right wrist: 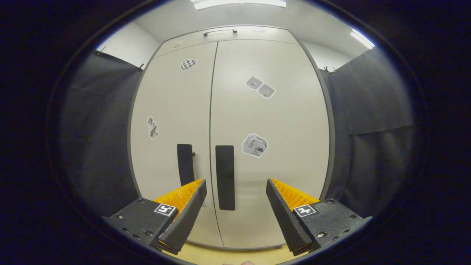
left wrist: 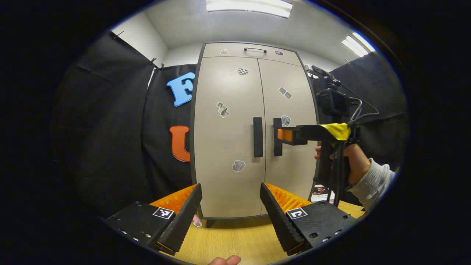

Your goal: Open the right door of the double-door shoe cabinet with the right hand, and open the left door with the left hand.

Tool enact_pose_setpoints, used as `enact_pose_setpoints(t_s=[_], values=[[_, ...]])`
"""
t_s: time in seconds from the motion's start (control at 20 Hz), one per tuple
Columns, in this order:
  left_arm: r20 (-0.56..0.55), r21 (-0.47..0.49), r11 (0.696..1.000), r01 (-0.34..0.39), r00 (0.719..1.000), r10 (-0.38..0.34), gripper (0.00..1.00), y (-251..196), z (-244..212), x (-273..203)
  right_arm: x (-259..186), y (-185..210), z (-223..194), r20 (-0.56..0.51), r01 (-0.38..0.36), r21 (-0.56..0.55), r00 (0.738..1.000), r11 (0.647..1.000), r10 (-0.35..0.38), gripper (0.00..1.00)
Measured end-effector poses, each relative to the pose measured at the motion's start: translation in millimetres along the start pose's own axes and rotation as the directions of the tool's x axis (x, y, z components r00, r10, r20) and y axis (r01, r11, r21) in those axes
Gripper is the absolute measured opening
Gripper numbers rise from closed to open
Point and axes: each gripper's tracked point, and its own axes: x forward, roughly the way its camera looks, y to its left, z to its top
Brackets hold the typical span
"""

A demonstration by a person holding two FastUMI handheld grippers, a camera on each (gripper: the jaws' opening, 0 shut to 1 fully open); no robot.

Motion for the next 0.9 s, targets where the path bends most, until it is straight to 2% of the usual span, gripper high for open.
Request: enact_pose_setpoints(t_s=[0.35,0.55,0.85,0.9], values=[[-0.005,0.002,1.000,0.001,1.000,-0.001,0.95,4.0,-2.9,0.7,44.5,3.5,-7.2,-0.032,0.029,-0.018,0.999,0.999,-0.030,1.00],[-0.009,-0.006,1.000,-0.007,1.000,0.006,0.95,10.4,-4.8,1.6,50.8,4.7,-5.0,-0.017,0.046,-0.042,0.999,0.998,-0.047,0.94],[-0.012,-0.006,1.000,-0.014,1.000,0.014,0.95,19.3,-5.4,5.5,55.7,5.7,-4.6,-0.017,0.070,-0.035,0.997,0.997,-0.070,0.71],[-0.013,-0.007,1.000,-0.014,1.000,0.014,0.95,20.4,-6.8,6.6,56.7,8.4,-4.8,-0.015,0.061,-0.032,0.998,0.998,-0.061,0.61]])
